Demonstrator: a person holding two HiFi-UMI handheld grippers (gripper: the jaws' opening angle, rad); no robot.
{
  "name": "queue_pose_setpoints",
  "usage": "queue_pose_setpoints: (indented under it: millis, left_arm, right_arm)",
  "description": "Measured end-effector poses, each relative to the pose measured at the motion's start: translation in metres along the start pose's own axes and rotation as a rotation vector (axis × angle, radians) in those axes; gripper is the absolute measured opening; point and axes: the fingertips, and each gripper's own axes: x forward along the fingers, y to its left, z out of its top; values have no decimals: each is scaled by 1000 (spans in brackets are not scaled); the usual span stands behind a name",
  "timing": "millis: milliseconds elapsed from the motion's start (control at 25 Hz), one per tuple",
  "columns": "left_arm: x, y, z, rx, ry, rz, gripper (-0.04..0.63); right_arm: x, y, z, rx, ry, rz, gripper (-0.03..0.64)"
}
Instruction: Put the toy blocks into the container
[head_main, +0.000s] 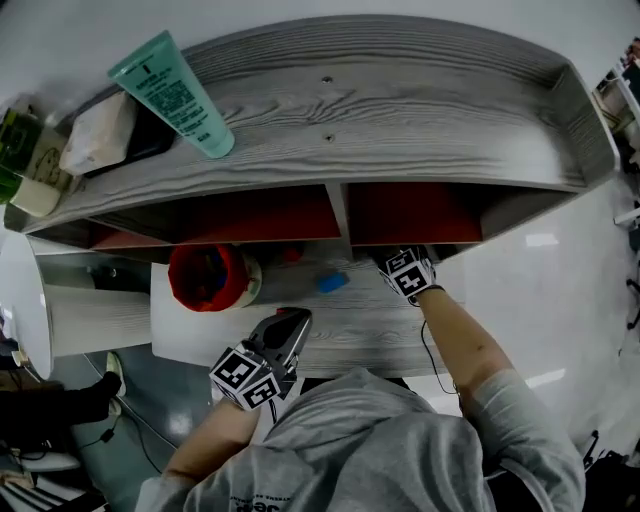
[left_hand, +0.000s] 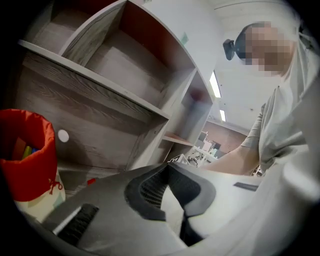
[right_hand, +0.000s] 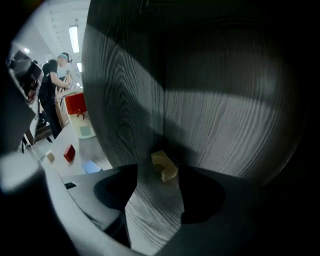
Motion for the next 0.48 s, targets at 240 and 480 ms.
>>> queue_pose_setpoints:
  millis: [240,480]
  left_arm:
    - [-6,10,-10,-16,21,-8,12]
    - [-19,9,-13,-30,21,-5,12]
  right_arm:
    - [39,-23,-14,-88,92,-63,287]
    - [54,-18,-12,-114,103,-1,278]
